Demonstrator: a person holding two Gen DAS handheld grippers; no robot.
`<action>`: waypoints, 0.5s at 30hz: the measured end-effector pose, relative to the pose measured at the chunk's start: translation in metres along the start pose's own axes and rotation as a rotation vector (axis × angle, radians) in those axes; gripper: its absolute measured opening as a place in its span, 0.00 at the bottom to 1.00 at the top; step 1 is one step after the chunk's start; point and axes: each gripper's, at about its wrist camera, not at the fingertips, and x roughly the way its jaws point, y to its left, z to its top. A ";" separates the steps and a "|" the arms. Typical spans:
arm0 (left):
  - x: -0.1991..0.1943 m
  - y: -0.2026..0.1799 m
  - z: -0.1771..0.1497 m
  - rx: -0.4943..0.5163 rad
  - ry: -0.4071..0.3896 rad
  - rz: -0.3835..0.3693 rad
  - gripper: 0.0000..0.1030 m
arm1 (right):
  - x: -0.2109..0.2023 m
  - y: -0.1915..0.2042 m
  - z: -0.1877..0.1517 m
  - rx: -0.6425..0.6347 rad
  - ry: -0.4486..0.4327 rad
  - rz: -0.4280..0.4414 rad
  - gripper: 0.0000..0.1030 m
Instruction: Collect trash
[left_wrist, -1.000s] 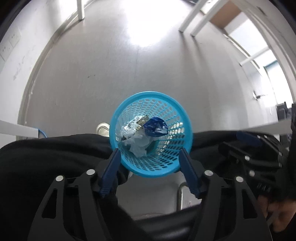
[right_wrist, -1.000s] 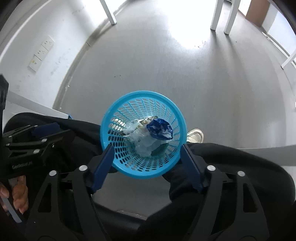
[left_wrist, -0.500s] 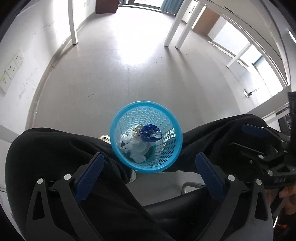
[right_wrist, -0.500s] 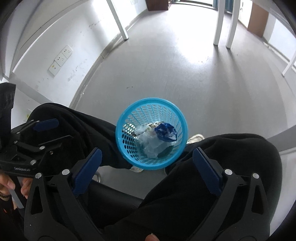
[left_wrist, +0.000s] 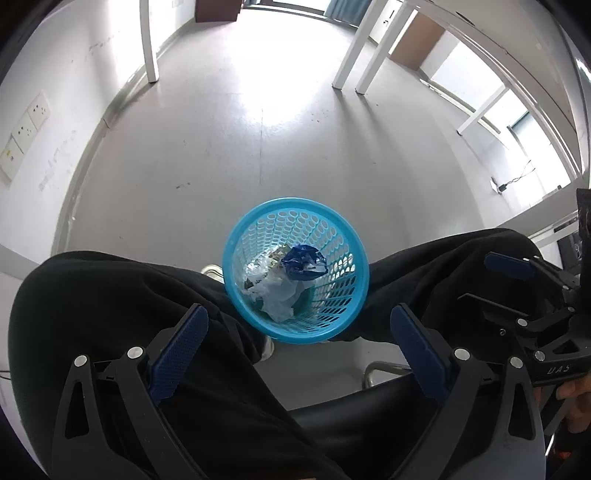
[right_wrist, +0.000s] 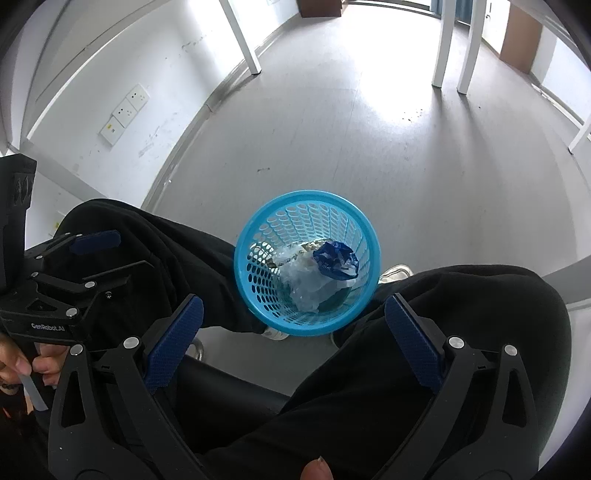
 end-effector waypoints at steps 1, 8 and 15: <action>0.001 0.001 0.000 -0.002 0.004 -0.001 0.94 | 0.001 0.000 -0.001 0.000 0.001 0.001 0.91; 0.004 0.002 -0.001 -0.014 0.016 -0.001 0.94 | 0.004 0.000 -0.001 -0.001 0.018 0.008 0.92; 0.006 0.000 -0.001 -0.013 0.024 -0.006 0.94 | 0.006 -0.001 -0.001 0.007 0.029 0.013 0.92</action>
